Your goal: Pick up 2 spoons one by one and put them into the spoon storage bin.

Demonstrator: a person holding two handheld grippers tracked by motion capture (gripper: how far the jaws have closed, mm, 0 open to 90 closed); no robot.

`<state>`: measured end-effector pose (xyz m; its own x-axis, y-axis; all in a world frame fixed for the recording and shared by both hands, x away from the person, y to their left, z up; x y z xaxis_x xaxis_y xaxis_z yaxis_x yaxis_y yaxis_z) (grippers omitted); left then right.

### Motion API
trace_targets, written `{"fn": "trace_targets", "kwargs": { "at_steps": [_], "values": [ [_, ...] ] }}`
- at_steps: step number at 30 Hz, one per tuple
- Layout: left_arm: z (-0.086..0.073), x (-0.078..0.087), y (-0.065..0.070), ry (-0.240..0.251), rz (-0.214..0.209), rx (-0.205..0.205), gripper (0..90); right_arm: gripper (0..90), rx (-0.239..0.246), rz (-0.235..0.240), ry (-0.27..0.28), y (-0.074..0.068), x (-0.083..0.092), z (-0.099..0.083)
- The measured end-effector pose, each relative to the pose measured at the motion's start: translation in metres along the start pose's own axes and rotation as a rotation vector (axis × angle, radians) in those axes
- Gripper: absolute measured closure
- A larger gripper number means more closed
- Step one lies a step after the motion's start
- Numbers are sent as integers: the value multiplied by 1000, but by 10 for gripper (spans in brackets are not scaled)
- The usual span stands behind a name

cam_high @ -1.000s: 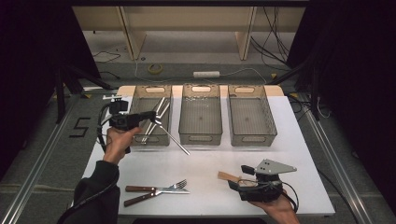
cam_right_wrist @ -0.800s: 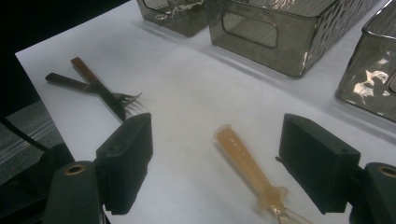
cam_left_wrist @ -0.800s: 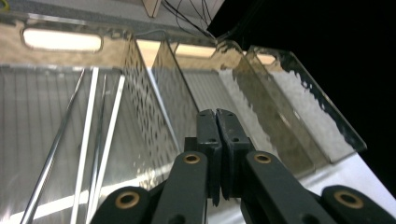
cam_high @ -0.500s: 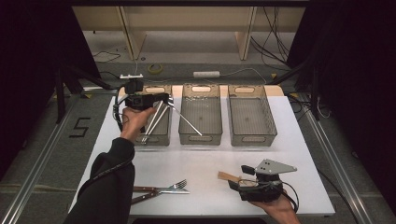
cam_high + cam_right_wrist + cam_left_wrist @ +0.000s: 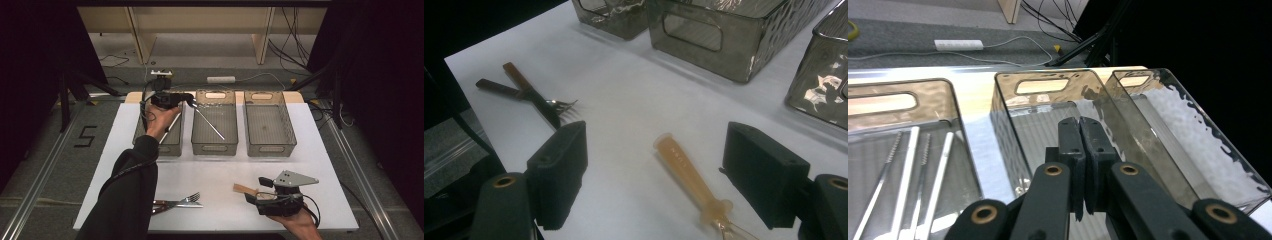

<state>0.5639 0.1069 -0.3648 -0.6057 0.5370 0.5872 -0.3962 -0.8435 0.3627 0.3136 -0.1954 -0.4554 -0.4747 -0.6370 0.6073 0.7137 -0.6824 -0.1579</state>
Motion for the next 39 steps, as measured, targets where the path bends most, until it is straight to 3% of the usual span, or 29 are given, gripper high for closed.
{"fn": "trace_targets", "kwargs": {
  "at_steps": [5,14,26,39],
  "values": [
    [0,-11,4,-11,23,-17,881,268,2,1,2,0,0,0],
    [-4,-28,5,-21,33,-10,880,268,1,6,3,0,0,0],
    [-10,-44,9,-37,49,-39,878,268,1,9,-1,-2,0,0],
    [-19,-54,12,-53,26,-48,866,268,6,11,-1,-2,0,0]
  ]
}}
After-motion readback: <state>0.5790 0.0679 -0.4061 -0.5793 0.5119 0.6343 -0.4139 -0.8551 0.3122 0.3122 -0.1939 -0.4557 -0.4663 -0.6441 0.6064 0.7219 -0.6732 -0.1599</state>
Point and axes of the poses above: each handheld gripper's, and its own axes: x roughly backward along the jaws, z roughly out of its top, y roughly to its right, the point moved 4 cm from there along -x, roughly forward along the jaws, and after that the axes turned 5 degrees about -y, right-handed, at the moved point
